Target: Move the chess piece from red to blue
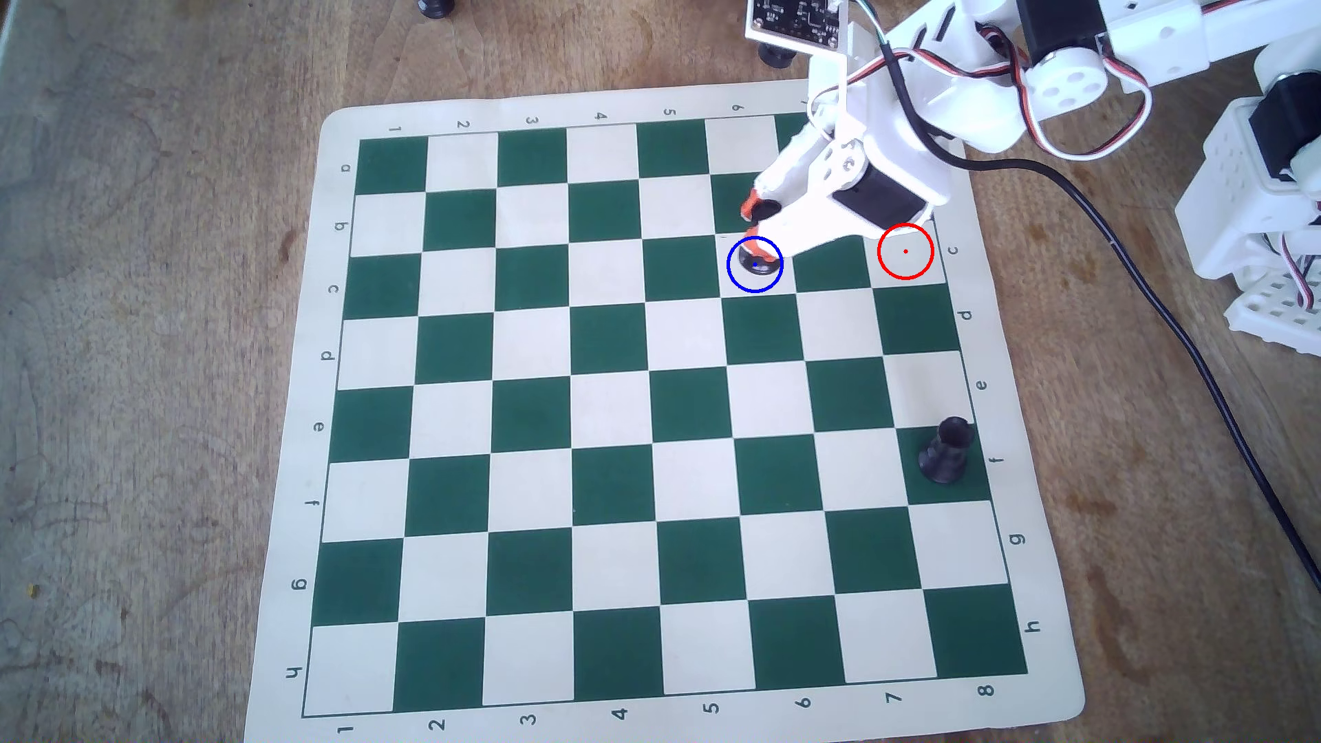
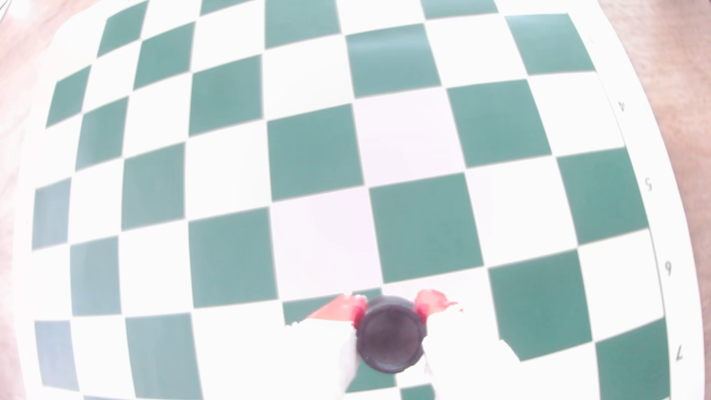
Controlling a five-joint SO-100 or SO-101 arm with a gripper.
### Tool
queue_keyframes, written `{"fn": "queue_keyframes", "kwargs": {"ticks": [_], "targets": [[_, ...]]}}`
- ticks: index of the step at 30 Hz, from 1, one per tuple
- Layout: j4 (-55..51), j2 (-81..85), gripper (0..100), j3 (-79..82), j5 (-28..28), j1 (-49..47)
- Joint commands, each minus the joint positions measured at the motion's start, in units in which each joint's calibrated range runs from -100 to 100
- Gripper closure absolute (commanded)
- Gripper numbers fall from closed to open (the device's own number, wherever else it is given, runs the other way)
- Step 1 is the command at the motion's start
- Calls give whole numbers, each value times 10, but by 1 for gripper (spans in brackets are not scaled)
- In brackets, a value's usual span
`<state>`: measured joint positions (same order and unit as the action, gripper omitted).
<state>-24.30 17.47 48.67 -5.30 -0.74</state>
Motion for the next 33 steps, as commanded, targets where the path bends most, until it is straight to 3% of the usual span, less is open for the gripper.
{"fn": "queue_keyframes", "kwargs": {"ticks": [1, 28, 33], "targets": [[31, -8, 100, -19, 0, 16], [123, -59, 100, 46, 6, 37], [142, -56, 86, 64, 6, 37]]}}
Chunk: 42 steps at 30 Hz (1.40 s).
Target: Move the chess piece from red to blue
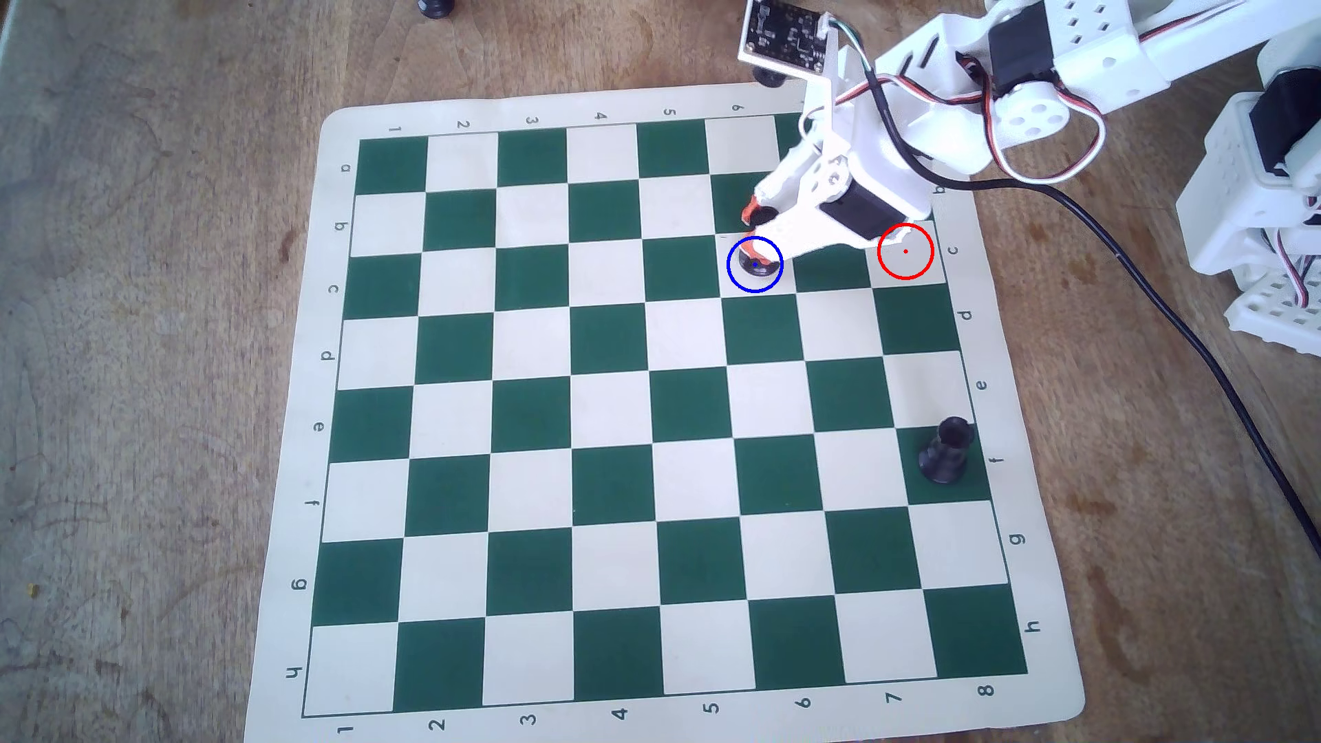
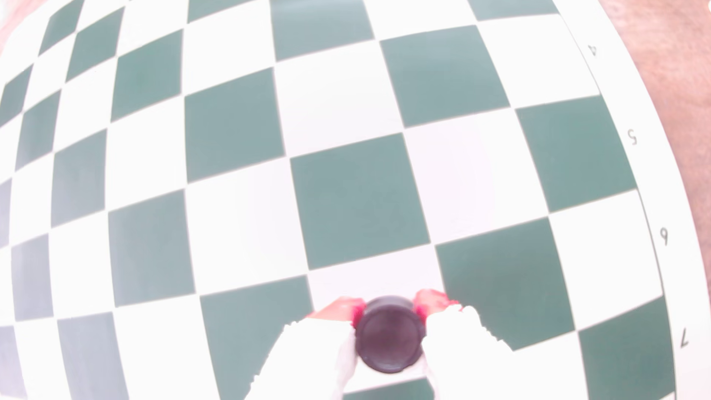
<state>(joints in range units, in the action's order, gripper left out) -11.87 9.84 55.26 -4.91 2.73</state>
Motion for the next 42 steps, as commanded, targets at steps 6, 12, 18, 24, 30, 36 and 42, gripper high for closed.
{"fn": "queue_keyframes", "kwargs": {"ticks": [6, 12, 18, 24, 30, 36, 42], "targets": [[24, 20, 80, -1, -1, 4], [18, 38, 73, 17, 1, 7], [-30, 95, 72, 25, 2, 13], [-173, 235, 80, 40, 14, 7], [-225, 357, 95, 15, 19, 9], [-219, 481, 100, -1, 15, 11], [-229, 705, 100, 68, 30, 4]]}}
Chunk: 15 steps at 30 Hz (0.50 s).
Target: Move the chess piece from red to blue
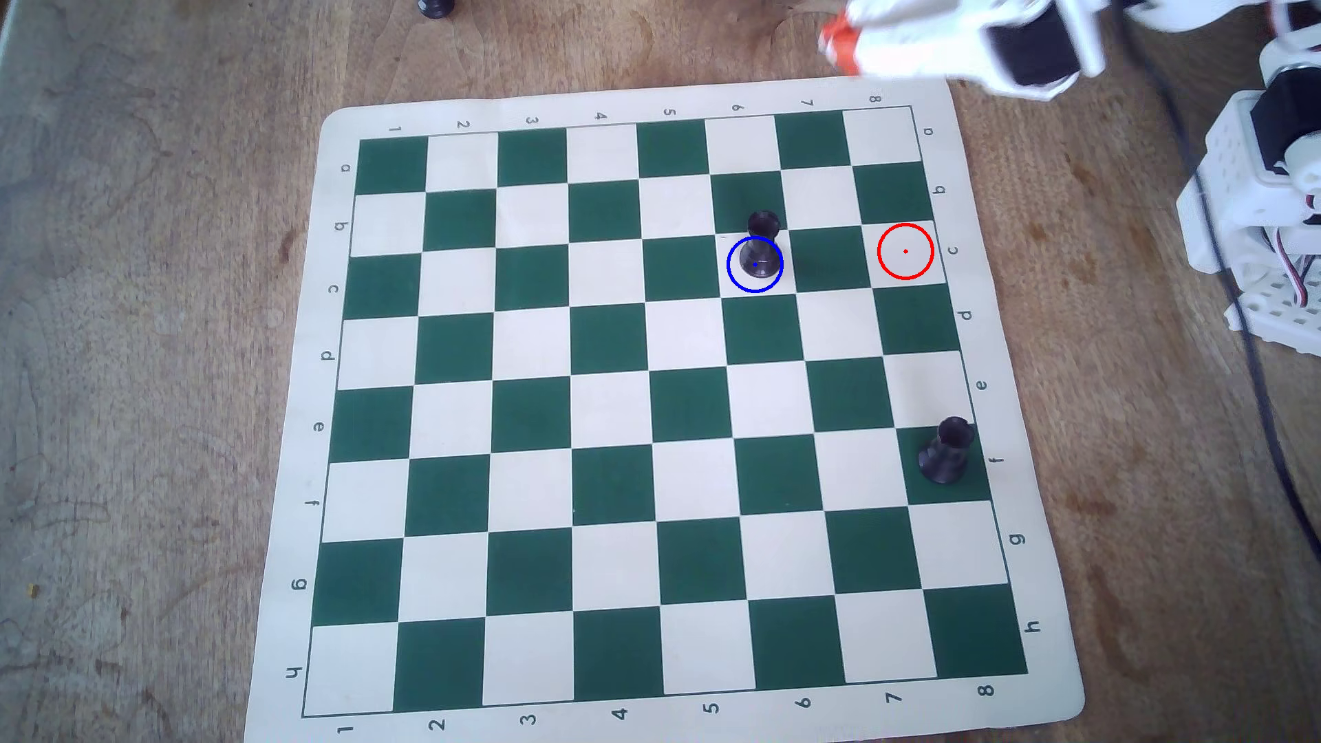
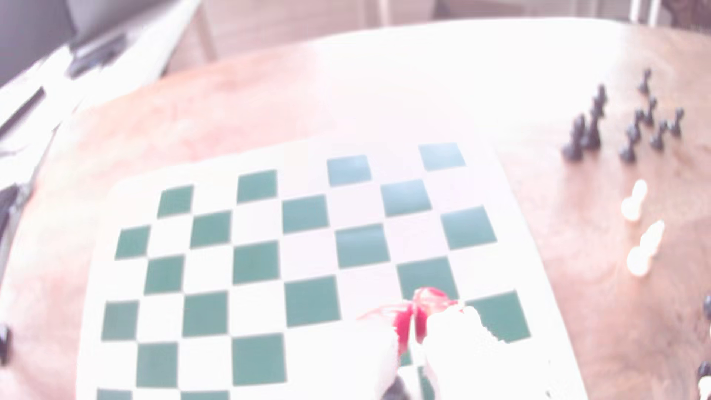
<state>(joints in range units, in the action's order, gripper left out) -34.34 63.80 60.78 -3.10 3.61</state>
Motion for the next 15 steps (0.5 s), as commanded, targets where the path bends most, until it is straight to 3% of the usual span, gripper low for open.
{"fn": "queue_keyframes", "kwargs": {"ticks": [1, 5, 6, 8, 10, 15], "targets": [[43, 199, 100, 31, 22, 6], [302, 226, 100, 138, 29, 42], [482, 221, 100, 225, 36, 45], [623, 202, 100, 295, 43, 32], [726, 194, 100, 342, 44, 12], [827, 220, 100, 360, 44, 17]]}}
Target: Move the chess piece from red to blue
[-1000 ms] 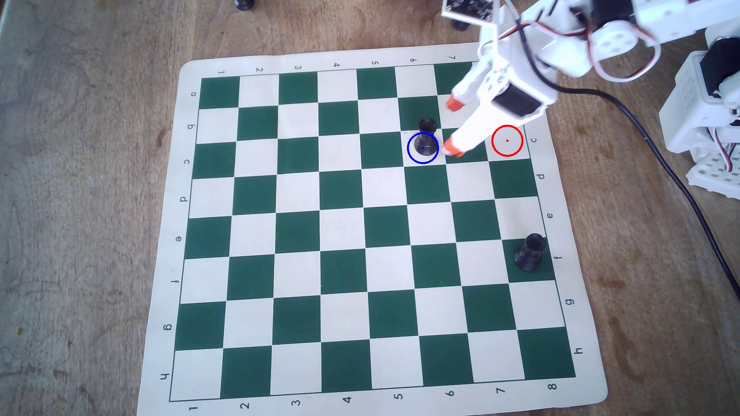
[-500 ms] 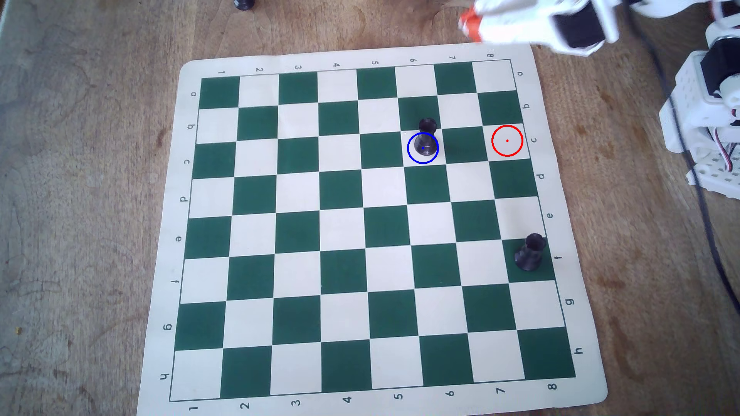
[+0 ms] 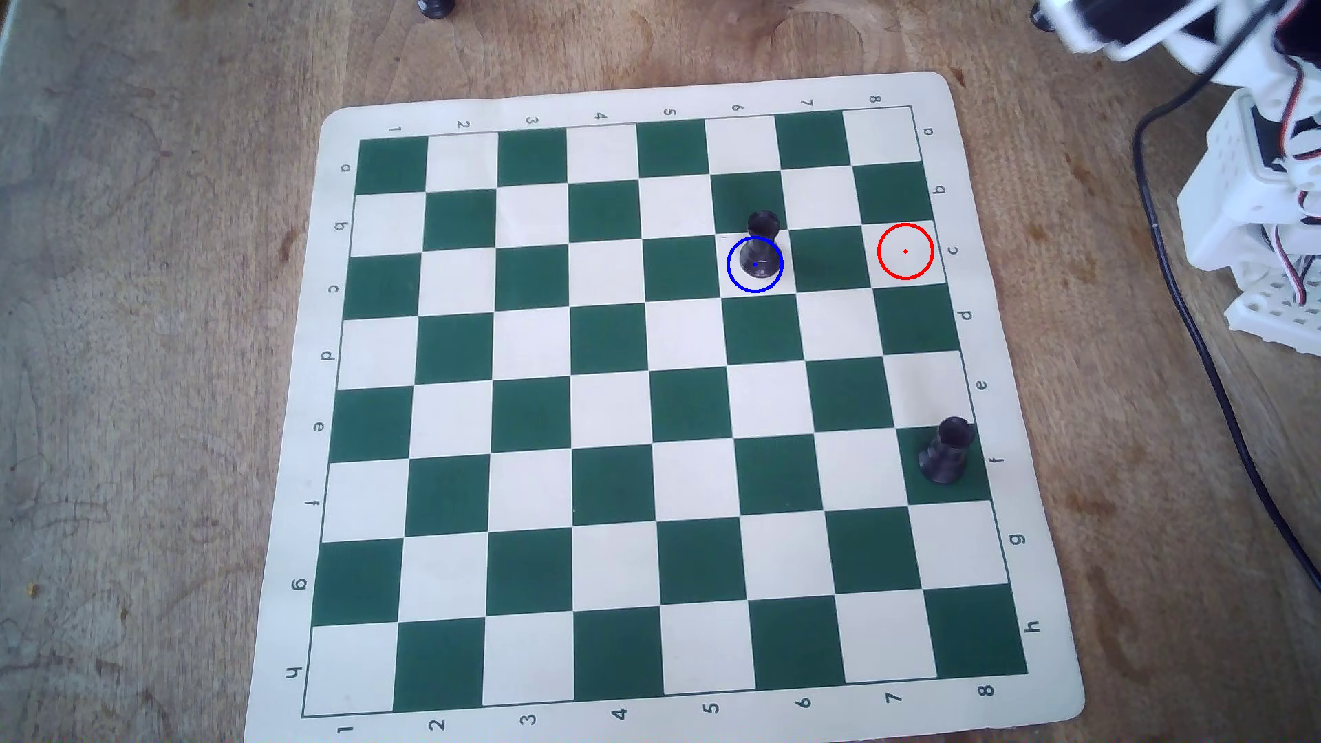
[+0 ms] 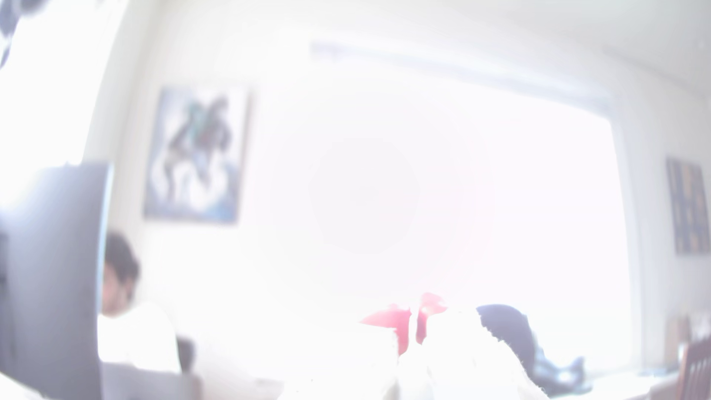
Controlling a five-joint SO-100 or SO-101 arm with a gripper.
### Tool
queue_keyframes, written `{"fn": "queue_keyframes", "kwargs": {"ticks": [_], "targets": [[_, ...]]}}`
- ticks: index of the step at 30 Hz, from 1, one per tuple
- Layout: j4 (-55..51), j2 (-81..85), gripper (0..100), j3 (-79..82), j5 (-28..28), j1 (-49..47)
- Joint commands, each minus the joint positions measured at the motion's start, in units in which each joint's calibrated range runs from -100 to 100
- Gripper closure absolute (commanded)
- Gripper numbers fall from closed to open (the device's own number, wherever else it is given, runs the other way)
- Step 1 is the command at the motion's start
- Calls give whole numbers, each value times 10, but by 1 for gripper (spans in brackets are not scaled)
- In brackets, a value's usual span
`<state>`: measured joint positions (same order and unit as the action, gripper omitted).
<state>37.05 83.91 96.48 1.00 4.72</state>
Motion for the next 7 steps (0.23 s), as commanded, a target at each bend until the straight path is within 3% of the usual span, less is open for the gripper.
{"fn": "queue_keyframes", "kwargs": {"ticks": [1, 7], "targets": [[148, 25, 100, 13, 3, 8], [267, 65, 100, 34, 1, 28]]}}
